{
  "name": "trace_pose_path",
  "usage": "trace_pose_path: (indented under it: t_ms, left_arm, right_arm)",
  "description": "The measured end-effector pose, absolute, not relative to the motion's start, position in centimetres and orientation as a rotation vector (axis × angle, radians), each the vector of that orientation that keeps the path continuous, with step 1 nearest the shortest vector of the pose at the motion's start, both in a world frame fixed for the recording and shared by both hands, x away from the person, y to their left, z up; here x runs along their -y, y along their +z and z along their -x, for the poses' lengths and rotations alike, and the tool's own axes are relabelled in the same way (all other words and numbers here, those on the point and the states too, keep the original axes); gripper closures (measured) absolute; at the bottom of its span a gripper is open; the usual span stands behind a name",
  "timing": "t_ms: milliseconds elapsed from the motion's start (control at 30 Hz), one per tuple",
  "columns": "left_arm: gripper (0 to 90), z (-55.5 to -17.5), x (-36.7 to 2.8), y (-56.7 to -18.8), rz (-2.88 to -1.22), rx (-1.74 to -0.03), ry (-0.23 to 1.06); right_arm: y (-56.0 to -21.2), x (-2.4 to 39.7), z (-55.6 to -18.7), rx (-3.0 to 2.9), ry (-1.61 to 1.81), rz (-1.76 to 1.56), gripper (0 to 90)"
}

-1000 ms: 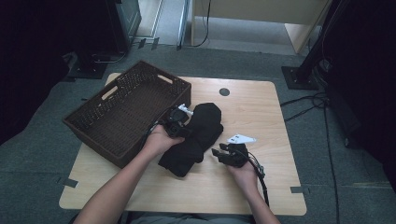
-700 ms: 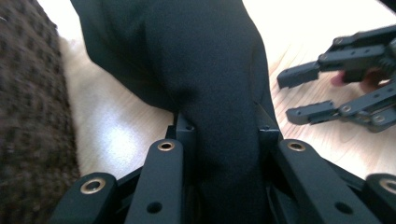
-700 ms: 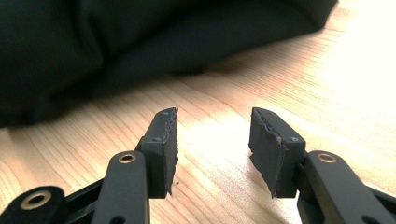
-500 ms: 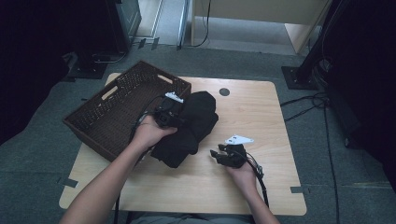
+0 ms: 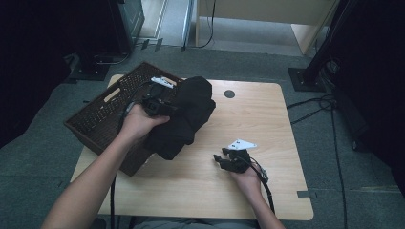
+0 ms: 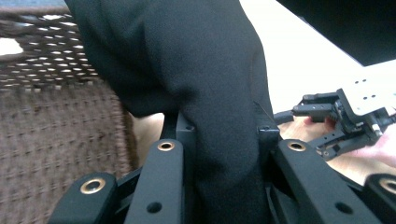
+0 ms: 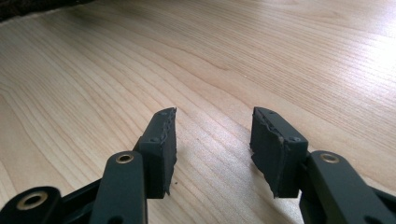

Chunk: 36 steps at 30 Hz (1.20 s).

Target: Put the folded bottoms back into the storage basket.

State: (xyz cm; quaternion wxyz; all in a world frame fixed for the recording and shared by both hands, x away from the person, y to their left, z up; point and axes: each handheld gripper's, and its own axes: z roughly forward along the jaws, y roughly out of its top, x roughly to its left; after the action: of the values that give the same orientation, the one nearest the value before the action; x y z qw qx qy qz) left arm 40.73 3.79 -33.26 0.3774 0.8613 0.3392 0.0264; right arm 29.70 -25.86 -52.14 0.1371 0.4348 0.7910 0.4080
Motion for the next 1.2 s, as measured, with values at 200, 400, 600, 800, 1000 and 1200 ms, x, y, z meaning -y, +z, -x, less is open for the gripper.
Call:
trace_pose_path:
  t_ms: [200, 400, 600, 800, 1000, 1200]
  left_arm:
    - [72.0, -41.2, -5.3, -31.7, -2.193, -0.866, 0.086]
    - [71.9, -41.8, -7.3, -29.9, -2.159, -0.882, 0.113]
    - [71.9, -42.5, -10.1, -28.7, -2.137, -0.923, 0.137]
    - [71.9, -43.0, -12.5, -28.4, -2.129, -0.965, 0.162]
    - [71.9, -43.7, -14.7, -28.8, -2.137, -0.984, 0.17]
    - [71.9, -44.7, -16.2, -30.6, -2.115, -1.013, 0.145]
  right_arm:
    - [-52.2, 25.8, -29.6, -2.288, 1.183, -1.247, 50.5]
    - [-52.2, 25.8, -29.6, -2.288, 1.186, -1.25, 50.4]
    - [-52.2, 25.8, -29.6, -2.286, 1.183, -1.249, 50.4]
    - [-52.2, 25.8, -29.6, -2.285, 1.182, -1.248, 50.4]
    - [-52.2, 25.8, -29.6, -2.283, 1.18, -1.252, 50.3]
    - [-52.2, 25.6, -29.6, -2.279, 1.171, -1.25, 50.1]
